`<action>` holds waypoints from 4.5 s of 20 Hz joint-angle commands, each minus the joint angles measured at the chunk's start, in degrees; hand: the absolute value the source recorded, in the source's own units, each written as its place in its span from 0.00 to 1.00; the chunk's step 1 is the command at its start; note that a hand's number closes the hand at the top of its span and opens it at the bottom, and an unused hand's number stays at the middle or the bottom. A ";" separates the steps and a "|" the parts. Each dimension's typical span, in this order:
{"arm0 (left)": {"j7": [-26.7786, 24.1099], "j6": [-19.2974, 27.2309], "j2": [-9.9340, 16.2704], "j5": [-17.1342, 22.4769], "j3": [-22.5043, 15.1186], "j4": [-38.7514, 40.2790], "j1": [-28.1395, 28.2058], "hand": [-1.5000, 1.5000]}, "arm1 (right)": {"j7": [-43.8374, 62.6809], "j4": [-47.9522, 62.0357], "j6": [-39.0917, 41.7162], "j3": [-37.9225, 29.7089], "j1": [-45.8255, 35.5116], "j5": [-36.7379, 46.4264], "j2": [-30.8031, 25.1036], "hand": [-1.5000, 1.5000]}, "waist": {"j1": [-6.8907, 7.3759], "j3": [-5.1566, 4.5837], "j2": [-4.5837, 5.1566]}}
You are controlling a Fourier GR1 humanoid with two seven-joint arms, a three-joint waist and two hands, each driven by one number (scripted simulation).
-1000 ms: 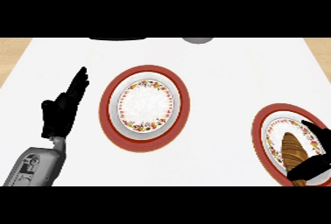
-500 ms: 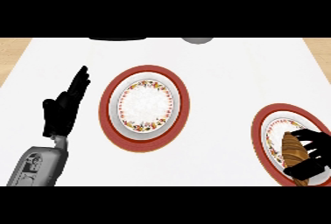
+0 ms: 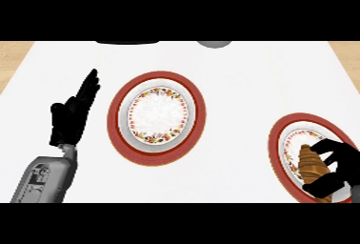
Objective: Pick the croissant from the plate and place it in the plate
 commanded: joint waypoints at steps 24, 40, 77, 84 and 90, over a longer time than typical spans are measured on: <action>-2.20 -2.13 -0.49 -0.85 1.31 1.85 -0.28 0.50 | 8.62 -31.89 -7.83 30.77 -14.03 33.86 22.27 1.00 | 0.18 0.18 0.19; -3.07 -2.36 -2.10 -1.87 0.46 0.18 1.38 0.50 | 19.55 21.19 -26.20 35.89 -52.37 18.07 28.04 1.00 | 2.85 0.15 0.39; -1.31 -2.13 -1.77 -2.38 3.75 2.25 -0.46 0.50 | -7.05 6.43 -65.68 29.35 -24.85 -13.40 14.21 0.00 | -0.77 0.21 -0.08; -1.61 -2.79 -2.38 -2.84 3.60 1.54 0.27 0.50 | -17.18 -5.38 -58.41 24.65 -11.26 -20.48 6.22 0.00 | -0.29 0.22 0.13; -0.16 -3.34 -2.98 -3.17 4.06 0.01 -0.03 0.50 | -23.97 -2.45 -51.32 14.72 -9.76 -25.35 8.14 0.00 | 0.07 0.22 0.16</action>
